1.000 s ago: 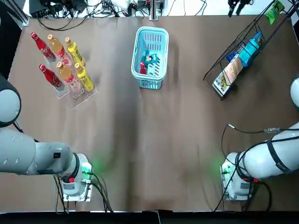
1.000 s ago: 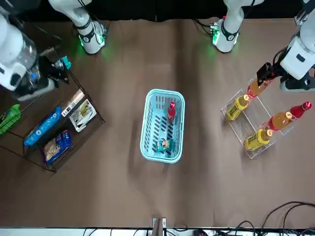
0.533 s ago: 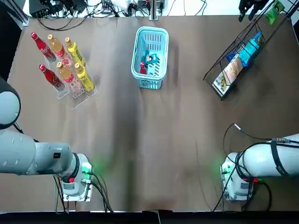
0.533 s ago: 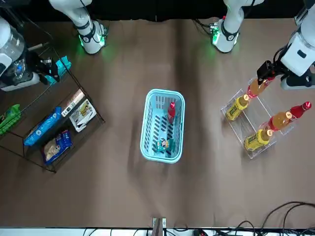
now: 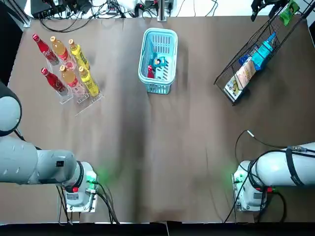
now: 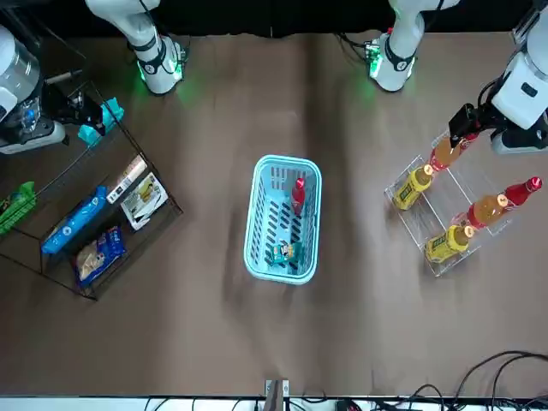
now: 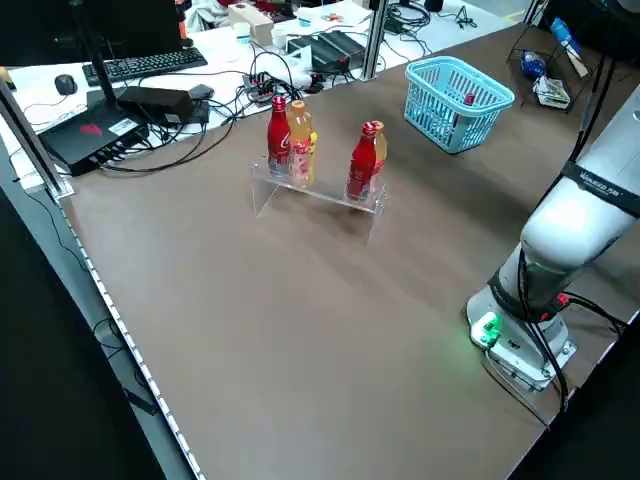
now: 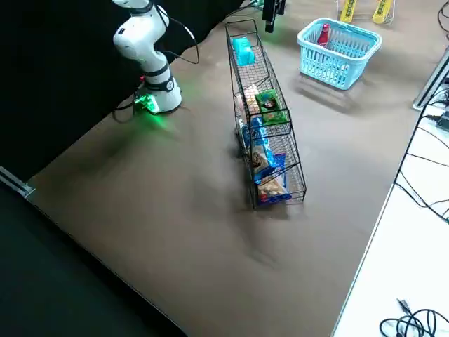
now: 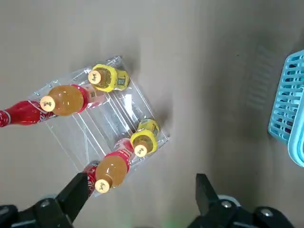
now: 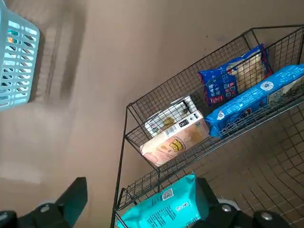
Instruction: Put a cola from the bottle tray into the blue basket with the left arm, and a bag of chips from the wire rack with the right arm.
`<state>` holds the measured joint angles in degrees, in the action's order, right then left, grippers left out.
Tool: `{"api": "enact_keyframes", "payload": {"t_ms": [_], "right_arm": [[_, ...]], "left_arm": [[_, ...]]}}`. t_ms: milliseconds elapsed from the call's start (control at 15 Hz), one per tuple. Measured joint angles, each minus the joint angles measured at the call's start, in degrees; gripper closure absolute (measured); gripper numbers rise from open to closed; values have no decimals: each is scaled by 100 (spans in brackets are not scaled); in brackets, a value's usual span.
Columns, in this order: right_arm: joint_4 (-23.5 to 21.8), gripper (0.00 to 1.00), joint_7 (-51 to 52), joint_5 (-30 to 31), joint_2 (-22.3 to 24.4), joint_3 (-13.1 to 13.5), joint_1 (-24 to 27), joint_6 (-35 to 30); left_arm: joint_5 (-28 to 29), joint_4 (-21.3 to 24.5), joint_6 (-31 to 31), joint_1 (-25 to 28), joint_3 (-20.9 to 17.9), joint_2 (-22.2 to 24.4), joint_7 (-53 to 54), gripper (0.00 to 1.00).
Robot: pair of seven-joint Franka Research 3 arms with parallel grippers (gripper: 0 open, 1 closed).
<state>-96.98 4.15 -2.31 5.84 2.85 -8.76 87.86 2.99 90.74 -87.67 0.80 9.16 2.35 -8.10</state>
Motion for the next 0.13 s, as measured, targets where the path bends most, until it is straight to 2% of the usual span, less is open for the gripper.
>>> {"api": "enact_keyframes", "payload": {"t_ms": [133], "right_arm": [[2,0,-4,0,2,1,7,50]], "left_arm": [[0,0,2,0,0,0,0,0]]}}
